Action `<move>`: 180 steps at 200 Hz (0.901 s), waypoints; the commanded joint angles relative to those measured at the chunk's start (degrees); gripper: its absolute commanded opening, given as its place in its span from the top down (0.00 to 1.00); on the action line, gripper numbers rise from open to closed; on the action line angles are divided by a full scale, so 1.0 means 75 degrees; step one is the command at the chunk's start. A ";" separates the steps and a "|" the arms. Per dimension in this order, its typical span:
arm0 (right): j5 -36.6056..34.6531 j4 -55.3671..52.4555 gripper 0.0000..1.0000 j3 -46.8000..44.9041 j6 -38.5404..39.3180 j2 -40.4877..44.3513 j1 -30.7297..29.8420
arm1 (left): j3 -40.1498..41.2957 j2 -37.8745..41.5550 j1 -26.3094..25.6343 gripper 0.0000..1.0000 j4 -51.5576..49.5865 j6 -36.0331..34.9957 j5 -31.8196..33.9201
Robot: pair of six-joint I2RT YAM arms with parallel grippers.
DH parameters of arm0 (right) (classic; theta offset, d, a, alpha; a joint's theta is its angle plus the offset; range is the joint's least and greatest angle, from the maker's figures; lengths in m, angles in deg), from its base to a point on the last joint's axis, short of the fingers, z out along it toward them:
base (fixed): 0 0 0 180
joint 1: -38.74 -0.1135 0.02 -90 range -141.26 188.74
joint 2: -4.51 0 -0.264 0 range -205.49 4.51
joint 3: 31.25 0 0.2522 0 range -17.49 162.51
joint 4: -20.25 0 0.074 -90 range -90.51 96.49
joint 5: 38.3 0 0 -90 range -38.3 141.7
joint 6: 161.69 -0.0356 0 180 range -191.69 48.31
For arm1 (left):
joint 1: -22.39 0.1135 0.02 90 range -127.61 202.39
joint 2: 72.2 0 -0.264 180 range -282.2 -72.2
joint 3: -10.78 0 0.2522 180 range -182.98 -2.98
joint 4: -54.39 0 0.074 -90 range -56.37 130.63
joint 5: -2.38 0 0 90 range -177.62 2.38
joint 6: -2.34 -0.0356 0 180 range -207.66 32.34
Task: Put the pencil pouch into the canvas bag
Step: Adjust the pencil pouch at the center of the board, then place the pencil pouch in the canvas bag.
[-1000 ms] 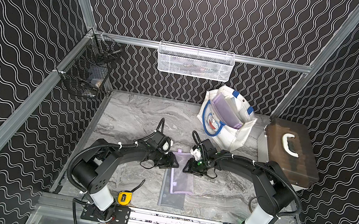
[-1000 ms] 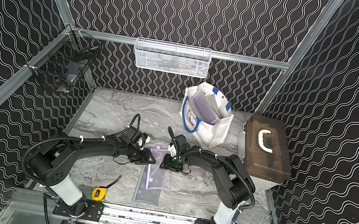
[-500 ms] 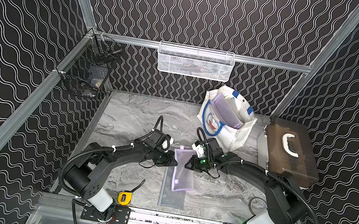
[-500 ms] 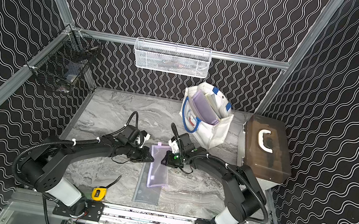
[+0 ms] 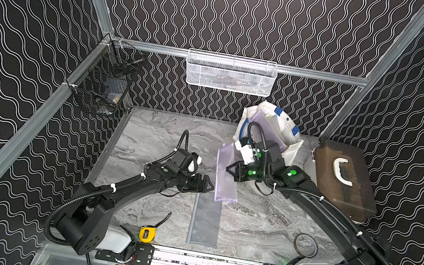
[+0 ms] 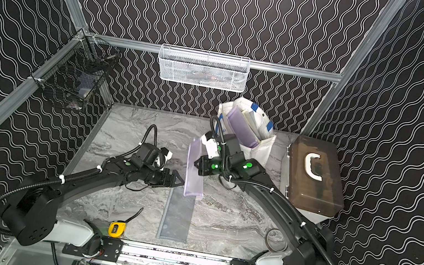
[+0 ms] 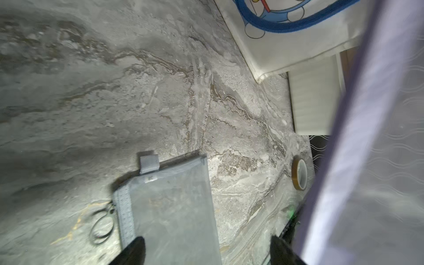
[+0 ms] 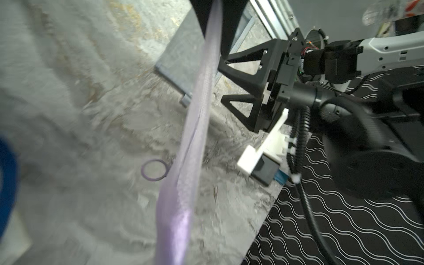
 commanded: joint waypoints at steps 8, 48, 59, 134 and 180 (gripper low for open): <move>-0.1115 -0.1506 1.00 0.1759 0.1681 -0.0460 0.0497 | 0.0066 0.0488 -0.0008 0.07 -0.0730 -0.0469 0.0729; -0.1741 -0.2358 1.00 0.4661 0.3018 -0.1693 0.1688 | 0.0046 0.0772 -0.0023 0.07 -0.0981 -0.0492 0.0599; -0.1724 -0.2356 1.00 0.5229 0.3211 -0.1976 0.2107 | -0.0030 0.0835 -0.0034 0.07 -0.1109 -0.0551 0.0574; -0.2058 -0.2559 1.00 0.7677 0.4887 -0.3924 0.2714 | 0.0049 0.0811 -0.0034 0.07 -0.1154 -0.0441 0.0375; -0.2601 -0.1948 1.00 0.6295 0.5899 -0.3872 0.2677 | 0.0210 0.0844 -0.0028 0.07 -0.1094 -0.0390 0.0395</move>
